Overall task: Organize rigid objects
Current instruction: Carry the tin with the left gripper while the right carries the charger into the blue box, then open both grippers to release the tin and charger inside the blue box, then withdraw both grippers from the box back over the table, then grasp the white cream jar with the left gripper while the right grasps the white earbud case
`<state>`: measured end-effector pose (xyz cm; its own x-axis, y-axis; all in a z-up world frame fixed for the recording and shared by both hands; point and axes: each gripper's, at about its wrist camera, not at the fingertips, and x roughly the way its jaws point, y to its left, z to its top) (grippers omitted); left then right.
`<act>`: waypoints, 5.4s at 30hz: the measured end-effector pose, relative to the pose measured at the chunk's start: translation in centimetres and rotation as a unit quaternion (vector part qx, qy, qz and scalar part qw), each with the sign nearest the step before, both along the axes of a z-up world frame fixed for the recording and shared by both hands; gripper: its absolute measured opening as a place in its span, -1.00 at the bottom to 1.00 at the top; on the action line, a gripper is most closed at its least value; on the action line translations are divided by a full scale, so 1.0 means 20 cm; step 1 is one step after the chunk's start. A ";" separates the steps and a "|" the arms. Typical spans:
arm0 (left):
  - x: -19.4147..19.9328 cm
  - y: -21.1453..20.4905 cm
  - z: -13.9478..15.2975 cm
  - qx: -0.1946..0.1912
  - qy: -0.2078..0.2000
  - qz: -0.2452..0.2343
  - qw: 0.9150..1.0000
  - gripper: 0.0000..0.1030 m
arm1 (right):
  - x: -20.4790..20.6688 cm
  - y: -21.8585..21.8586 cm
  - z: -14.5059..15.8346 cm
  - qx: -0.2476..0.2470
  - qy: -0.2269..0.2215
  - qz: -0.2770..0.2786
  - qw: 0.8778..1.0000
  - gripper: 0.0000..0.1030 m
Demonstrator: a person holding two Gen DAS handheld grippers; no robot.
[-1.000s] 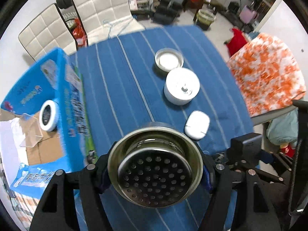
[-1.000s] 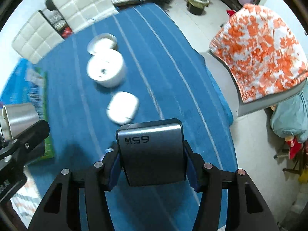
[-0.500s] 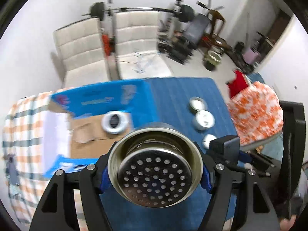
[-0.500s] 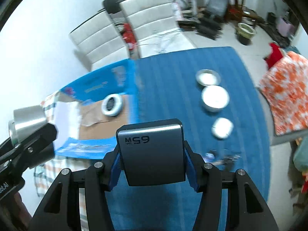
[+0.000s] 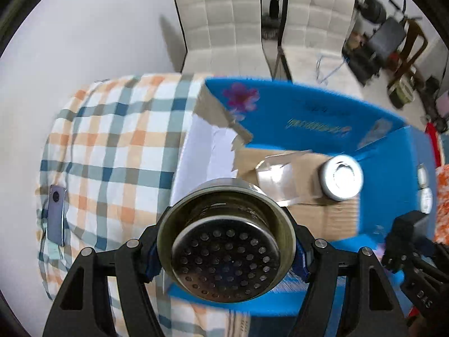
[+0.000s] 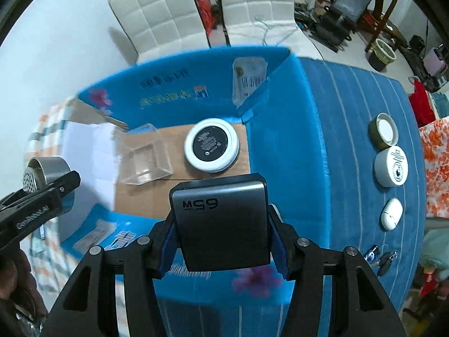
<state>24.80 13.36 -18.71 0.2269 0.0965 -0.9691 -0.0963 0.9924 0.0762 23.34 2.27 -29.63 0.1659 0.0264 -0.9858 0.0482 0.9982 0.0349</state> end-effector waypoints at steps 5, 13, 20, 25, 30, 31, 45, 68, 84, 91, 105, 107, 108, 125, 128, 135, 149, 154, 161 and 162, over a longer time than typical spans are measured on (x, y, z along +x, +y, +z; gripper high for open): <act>0.12 -0.05 -0.25 0.022 0.051 -0.030 0.998 0.34 | 0.07 0.00 -0.19 -0.027 0.041 -0.011 0.999 0.14; 0.26 -0.11 -0.38 0.013 0.065 -0.055 0.996 0.34 | 0.15 -0.03 -0.35 -0.033 0.078 -0.026 0.996 0.14; 0.40 -0.13 -0.42 -0.003 0.063 -0.065 0.996 0.34 | 0.21 -0.03 -0.42 -0.030 0.098 -0.028 0.994 0.14; 0.45 -0.13 -0.47 -0.027 0.079 -0.061 0.995 0.34 | 0.29 -0.03 -0.46 -0.024 0.104 -0.035 0.994 0.15; 0.44 -0.14 -0.46 -0.040 0.089 -0.058 0.994 0.34 | 0.30 -0.03 -0.49 -0.018 0.116 -0.036 0.992 0.15; 0.43 -0.14 -0.46 -0.041 0.090 -0.057 0.993 0.34 | 0.31 -0.03 -0.50 -0.019 0.119 -0.035 0.992 0.15; 0.40 -0.15 -0.32 -0.027 0.060 -0.060 0.996 1.00 | 0.32 0.03 -0.31 -0.024 0.093 -0.008 0.995 0.83; -0.31 -0.12 0.37 -0.057 -0.051 -0.055 0.996 1.00 | -0.39 -0.04 0.59 -0.011 -0.051 0.040 0.998 0.85; -0.68 -0.12 0.73 -0.057 -0.108 -0.029 0.992 1.00 | -0.68 -0.05 0.96 0.014 -0.103 0.067 0.992 0.85; -0.73 -0.17 0.79 -0.056 -0.118 -0.028 0.991 1.00 | -0.72 -0.13 0.99 0.028 -0.108 0.065 0.992 0.85; -0.63 -0.90 0.56 -0.096 -0.065 -0.137 0.984 1.00 | -0.83 -1.16 0.59 0.001 -0.032 -0.126 0.991 0.85; -0.61 -1.09 0.49 -0.098 -0.068 -0.169 0.978 1.00 | -0.87 -1.38 0.45 -0.003 -0.004 -0.167 0.986 0.85; -0.61 -1.20 0.44 -0.094 -0.063 -0.188 0.976 1.00 | -0.88 -1.47 0.39 0.003 0.008 -0.184 0.983 0.85; -0.19 -1.86 -0.15 0.008 0.010 -0.205 0.979 1.00 | -0.32 -1.84 -0.38 0.068 0.078 -0.235 0.966 0.74; -0.13 -1.85 -0.21 0.022 0.019 -0.191 0.981 1.00 | -0.27 -1.79 -0.43 0.047 0.082 -0.219 0.971 0.44; -0.07 -1.88 -0.23 0.008 0.030 -0.181 0.983 0.99 | -0.27 -1.88 -0.41 0.005 0.087 -0.199 0.976 -0.06; 0.16 -2.36 -0.39 -0.066 0.094 -0.223 0.968 0.99 | -0.25 -2.30 -0.38 0.017 0.086 -0.219 0.972 -0.06; 0.18 -2.43 -0.50 -0.055 0.114 -0.236 0.963 0.98 | -0.21 -2.30 -0.39 0.011 0.086 -0.213 0.973 -0.06; 0.18 -2.45 -0.58 -0.043 0.115 -0.243 0.962 0.39 | -0.17 -2.27 -0.40 -0.009 0.092 -0.200 0.975 -0.06; 0.18 -2.45 -0.58 -0.038 0.109 -0.245 0.962 0.34 | -0.17 -2.26 -0.40 -0.010 0.092 -0.198 0.976 -0.06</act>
